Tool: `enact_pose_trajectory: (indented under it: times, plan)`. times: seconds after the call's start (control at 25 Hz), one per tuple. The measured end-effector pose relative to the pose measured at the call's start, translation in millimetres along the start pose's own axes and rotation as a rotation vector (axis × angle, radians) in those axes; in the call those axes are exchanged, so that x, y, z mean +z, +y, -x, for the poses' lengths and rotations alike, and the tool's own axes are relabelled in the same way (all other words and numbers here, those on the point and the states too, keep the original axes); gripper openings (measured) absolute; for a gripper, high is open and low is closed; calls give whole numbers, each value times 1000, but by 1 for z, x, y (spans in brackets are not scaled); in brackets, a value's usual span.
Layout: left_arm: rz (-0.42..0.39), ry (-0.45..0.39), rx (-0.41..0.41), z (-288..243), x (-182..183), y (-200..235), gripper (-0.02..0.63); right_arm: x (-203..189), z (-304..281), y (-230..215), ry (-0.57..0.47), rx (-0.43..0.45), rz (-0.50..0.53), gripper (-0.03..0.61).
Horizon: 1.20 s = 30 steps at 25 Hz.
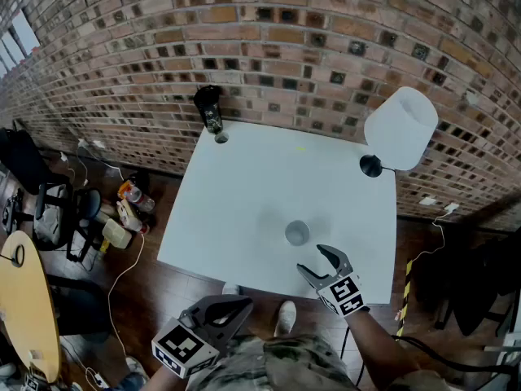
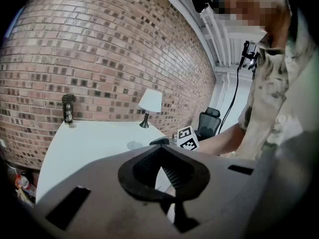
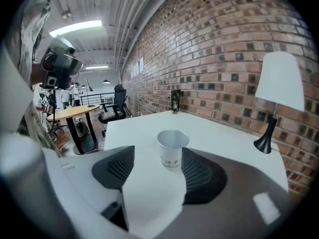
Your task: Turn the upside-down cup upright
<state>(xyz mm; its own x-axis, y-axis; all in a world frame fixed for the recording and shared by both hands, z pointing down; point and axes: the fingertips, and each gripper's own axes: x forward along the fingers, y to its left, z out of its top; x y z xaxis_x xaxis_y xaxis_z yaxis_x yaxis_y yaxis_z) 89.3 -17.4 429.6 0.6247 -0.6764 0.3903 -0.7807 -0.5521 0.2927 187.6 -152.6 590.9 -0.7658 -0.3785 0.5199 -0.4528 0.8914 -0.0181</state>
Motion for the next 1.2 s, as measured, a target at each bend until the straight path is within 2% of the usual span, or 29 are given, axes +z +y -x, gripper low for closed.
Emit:
enact_pose_trajectory:
  times: [0.12,0.2,0.48,0.56,0.68,0.84,1.04,1.2]
  plan:
    - [15,21,-9,0,3,33,6,-12,-38,-15,56,-22,10,316]
    - [-2,28,-30,0,9,51,6,-21,-58,-22,84,-31,8,322]
    - [-26,26,-75,9,26,110,6,-20,-86,-31,102,-71,-10,331]
    - [-28,25,-87,12,28,121,6,-16,-89,-33,116,-87,11,288]
    - [-8,15,-98,16,30,134,6,-11,-89,-32,191,-98,99,284]
    - [-6,-2,-118,23,30,146,6,-7,-101,-25,357,-78,277,282]
    - [-6,-30,-131,31,31,156,6,-1,-123,-22,477,-37,419,281]
    - [33,-42,-120,46,24,169,6,-8,-144,-5,563,23,499,281]
